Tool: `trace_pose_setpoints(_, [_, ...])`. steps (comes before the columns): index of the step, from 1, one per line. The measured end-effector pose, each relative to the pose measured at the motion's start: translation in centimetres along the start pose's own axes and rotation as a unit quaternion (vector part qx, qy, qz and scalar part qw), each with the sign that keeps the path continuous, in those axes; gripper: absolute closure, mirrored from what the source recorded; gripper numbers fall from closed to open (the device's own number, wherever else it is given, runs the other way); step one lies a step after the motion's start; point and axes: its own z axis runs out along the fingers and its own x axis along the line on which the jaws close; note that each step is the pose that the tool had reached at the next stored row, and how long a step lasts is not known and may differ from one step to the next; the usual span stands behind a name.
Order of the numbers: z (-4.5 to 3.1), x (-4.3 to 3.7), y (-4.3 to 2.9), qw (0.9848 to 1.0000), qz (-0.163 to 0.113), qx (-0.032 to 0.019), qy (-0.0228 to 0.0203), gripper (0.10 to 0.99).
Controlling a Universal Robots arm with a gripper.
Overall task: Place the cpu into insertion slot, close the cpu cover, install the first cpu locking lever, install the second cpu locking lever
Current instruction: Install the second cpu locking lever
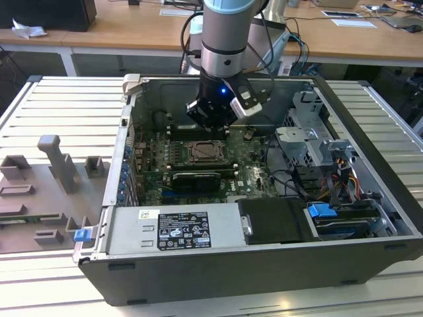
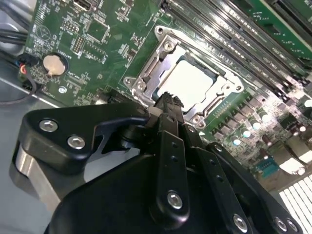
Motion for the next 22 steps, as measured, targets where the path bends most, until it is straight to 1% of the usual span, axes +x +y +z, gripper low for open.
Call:
trace_pose_setpoints(1, [-0.22, 0.0, 0.0, 1.0, 0.0, 0.0, 0.0, 0.98])
trace_pose_setpoints(3, [-0.24, 0.01, -0.17, 1.0, 0.0, -0.0001, 0.0, 0.98])
trace_pose_setpoints(6, [-0.28, 0.05, -0.74, 1.0, 0.0, 0.0, 0.0, 0.98])
trace_pose_setpoints(7, [-0.3, 0.08, -1.09, 1.0, 0.0, 0.0, 0.0, 0.98])
trace_pose_setpoints(11, [-0.36, 0.15, -1.96, 1.0, 0.0, 0.0, 0.0, 0.98])
trace_pose_setpoints(12, [-0.39, 0.18, -2.41, 1.0, 0.0, -0.0002, 0.0, 0.98])
trace_pose_setpoints(13, [-0.39, 0.22, -3.07, 1.0, 0.0, -0.0012, -0.0001, 0.98])
trace_pose_setpoints(15, [-0.32, 0.23, -3.32, 1.0, 0.0, -0.0019, -0.0001, 0.98])
trace_pose_setpoints(17, [-0.18, 0.27, -3.82, 1.0, 0.0, -0.006, -0.0003, 0.98])
trace_pose_setpoints(19, [-0.11, 0.29, -4.02, 1.0, 0.0, -0.0096, -0.0005, 0.98])
trace_pose_setpoints(22, [-0.08, 0.31, -4.39, 0.9999, 0.0, -0.0102, -0.0006, 0.98])
